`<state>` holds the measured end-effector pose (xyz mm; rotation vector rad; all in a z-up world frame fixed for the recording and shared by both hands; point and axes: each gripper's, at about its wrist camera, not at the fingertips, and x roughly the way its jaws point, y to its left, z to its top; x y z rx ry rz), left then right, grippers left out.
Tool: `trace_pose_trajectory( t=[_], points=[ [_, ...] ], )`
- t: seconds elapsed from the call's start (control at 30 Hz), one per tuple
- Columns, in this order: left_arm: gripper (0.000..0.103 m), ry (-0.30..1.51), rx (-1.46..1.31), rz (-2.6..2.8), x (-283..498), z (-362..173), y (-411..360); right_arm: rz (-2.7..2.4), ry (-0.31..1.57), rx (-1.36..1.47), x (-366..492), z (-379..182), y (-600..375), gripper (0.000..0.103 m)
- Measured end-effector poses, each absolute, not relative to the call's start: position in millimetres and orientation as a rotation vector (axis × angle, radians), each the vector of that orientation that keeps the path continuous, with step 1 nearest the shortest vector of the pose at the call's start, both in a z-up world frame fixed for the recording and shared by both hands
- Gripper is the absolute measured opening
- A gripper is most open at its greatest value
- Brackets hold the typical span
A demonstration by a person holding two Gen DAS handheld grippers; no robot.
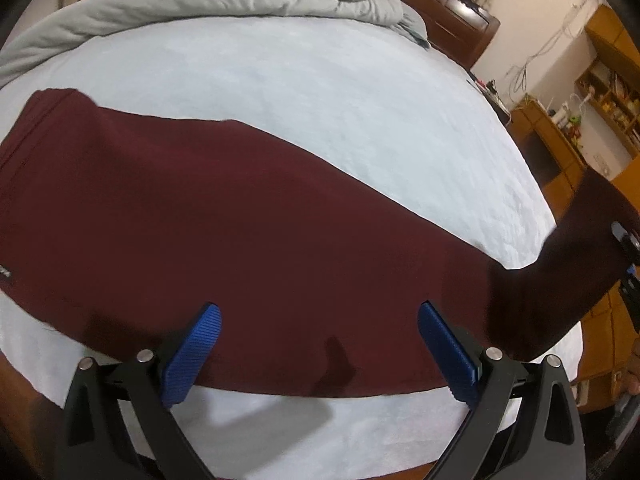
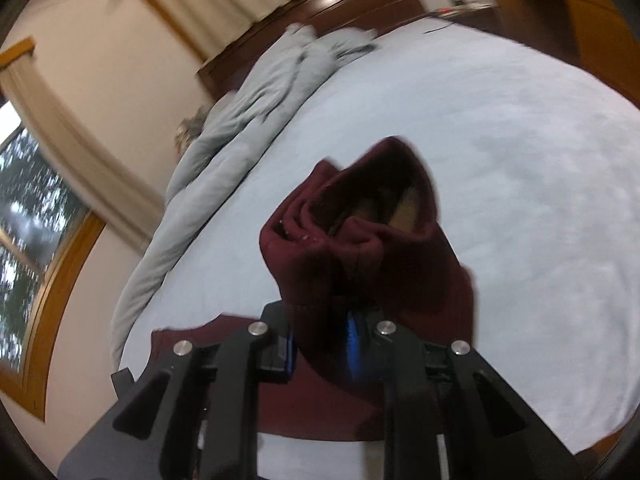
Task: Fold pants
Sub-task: 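Lay the lifted leg end over the trousers with the right gripper and release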
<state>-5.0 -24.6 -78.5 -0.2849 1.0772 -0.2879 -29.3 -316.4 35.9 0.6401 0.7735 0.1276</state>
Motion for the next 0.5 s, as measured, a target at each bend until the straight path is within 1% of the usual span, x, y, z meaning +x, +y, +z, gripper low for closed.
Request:
trace_pose_trajectory(
  t=[0.2, 0.37, 0.5],
  points=[
    [0.099, 1.052, -0.354, -0.257, -12.2, -74.4, 10.3, 0.248, 0.838, 0.544, 4.6, 34.8, -223.4, 0.018],
    [0.099, 1.035, -0.41, -0.227, -14.8, -75.9, 37.7, 0.295, 0.915, 0.453, 18.7, 13.5, -159.7, 0.018],
    [0.099, 1.035, -0.455, -0.205, -12.7, -81.2, 57.5, 0.312, 0.977, 0.42, 20.1, -13.5, -130.9, 0.018]
  ],
)
